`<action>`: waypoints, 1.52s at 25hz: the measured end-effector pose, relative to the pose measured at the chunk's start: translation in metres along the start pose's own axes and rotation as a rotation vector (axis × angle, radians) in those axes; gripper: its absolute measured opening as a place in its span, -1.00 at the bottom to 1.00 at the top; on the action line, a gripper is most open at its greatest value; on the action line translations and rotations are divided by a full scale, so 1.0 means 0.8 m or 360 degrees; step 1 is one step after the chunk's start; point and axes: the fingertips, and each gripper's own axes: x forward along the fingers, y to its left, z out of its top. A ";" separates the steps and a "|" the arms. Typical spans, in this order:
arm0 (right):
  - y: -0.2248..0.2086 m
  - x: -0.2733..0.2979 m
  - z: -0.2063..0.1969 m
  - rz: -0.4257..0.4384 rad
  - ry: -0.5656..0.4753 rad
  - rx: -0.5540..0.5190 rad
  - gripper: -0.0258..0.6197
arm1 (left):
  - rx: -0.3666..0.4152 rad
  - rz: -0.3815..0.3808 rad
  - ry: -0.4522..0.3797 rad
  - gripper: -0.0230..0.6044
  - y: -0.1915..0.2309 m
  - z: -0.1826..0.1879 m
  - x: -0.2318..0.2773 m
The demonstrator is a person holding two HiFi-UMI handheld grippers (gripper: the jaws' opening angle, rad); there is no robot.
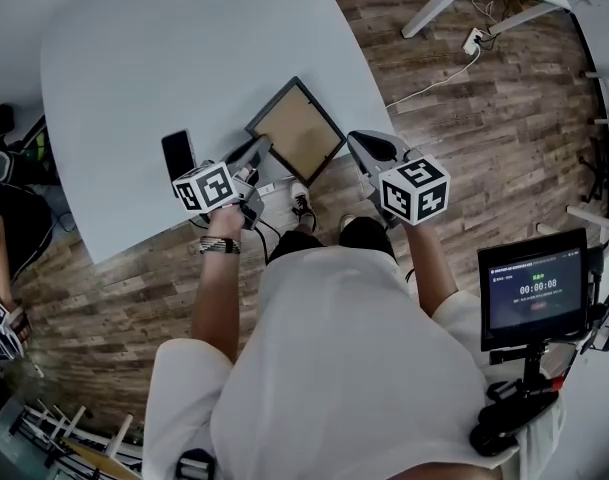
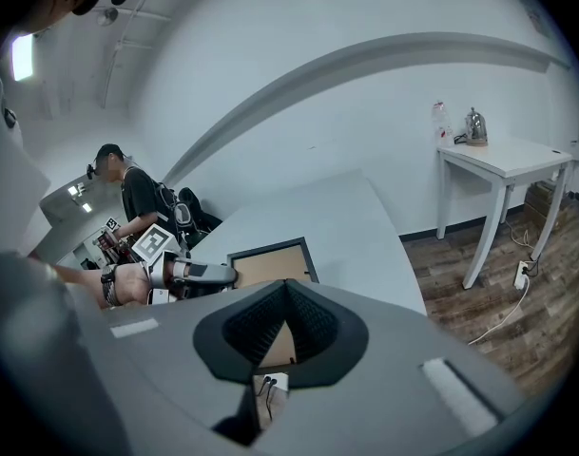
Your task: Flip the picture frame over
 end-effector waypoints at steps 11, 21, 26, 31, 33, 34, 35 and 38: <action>-0.017 -0.009 -0.020 -0.0083 0.0031 0.0071 -0.91 | -0.0087 0.0042 0.0135 -0.66 0.032 -0.026 0.023; -0.018 -0.011 -0.026 -0.0100 0.0057 0.0079 -0.91 | -0.0066 0.0134 0.0174 -0.59 0.046 -0.037 0.031; -0.021 -0.012 -0.027 -0.0113 0.0061 0.0087 -0.91 | -0.0075 0.0185 0.0200 -0.55 0.061 -0.038 0.038; -0.019 -0.008 -0.031 -0.0112 0.0072 0.0095 -0.91 | -0.0073 0.0276 0.0226 -0.53 0.079 -0.041 0.042; -0.019 -0.007 -0.031 -0.0113 0.0069 0.0093 -0.91 | -0.0056 0.0294 0.0229 -0.52 0.080 -0.041 0.044; -0.019 -0.006 -0.030 -0.0112 0.0067 0.0091 -0.91 | -0.0045 0.0305 0.0234 -0.52 0.080 -0.041 0.044; -0.019 -0.005 -0.028 -0.0110 0.0063 0.0088 -0.91 | -0.0029 0.0320 0.0240 -0.51 0.081 -0.042 0.044; -0.016 -0.002 -0.025 -0.0098 0.0055 0.0080 -0.91 | 0.0056 0.0380 0.0276 -0.47 0.083 -0.043 0.045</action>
